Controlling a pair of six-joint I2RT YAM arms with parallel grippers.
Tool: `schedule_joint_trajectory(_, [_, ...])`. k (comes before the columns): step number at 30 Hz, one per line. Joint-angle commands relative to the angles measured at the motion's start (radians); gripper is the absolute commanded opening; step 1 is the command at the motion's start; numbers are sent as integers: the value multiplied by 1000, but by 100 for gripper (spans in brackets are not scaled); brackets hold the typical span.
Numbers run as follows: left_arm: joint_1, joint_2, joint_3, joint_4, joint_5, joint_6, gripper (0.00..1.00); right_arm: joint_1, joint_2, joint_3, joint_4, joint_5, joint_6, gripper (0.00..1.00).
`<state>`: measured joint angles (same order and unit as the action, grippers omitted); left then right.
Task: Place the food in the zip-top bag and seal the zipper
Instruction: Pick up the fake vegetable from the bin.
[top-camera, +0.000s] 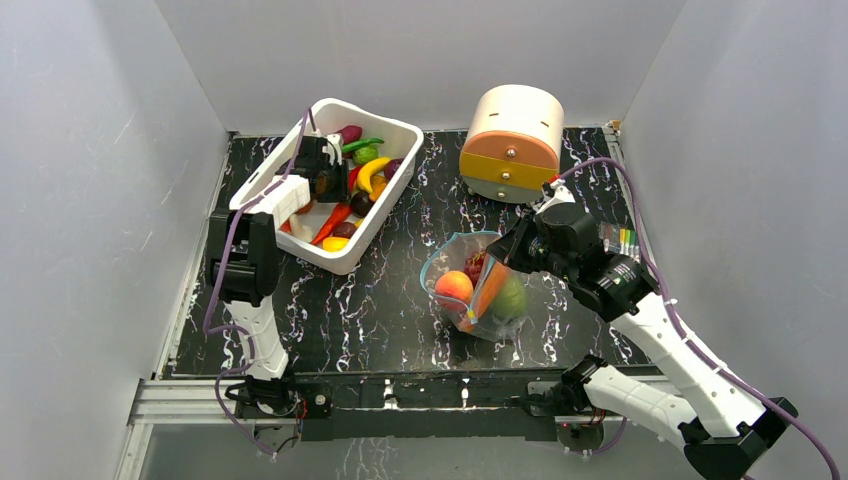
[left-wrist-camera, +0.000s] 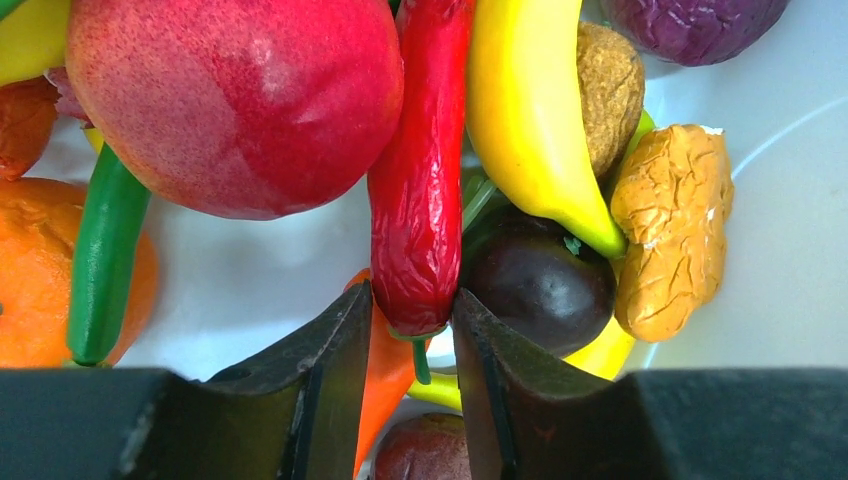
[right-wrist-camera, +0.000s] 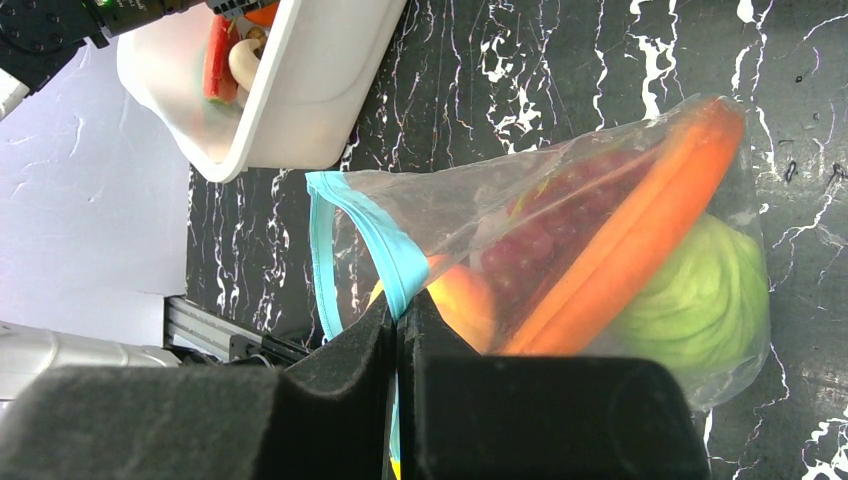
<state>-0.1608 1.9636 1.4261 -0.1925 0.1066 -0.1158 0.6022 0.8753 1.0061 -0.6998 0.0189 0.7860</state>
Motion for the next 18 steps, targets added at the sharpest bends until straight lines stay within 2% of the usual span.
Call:
schedule_joint_trajectory(1, [-2,-25,-13,-15,36,-9,30,2,-20,48,71,-1,2,0])
schedule_joint_trajectory(4, [-2,-48,-20,-22,35,-7,16,2,-25,41,69,-2,2,0])
schedule_joint_trajectory(11, [-2,-138,0,-143,9,-35,14,2,-31,30,82,-1,2,0])
schedule_joint_trajectory(18, [-3,-279,-11,-252,96,-100,11,2,-10,95,3,100,-84,0])
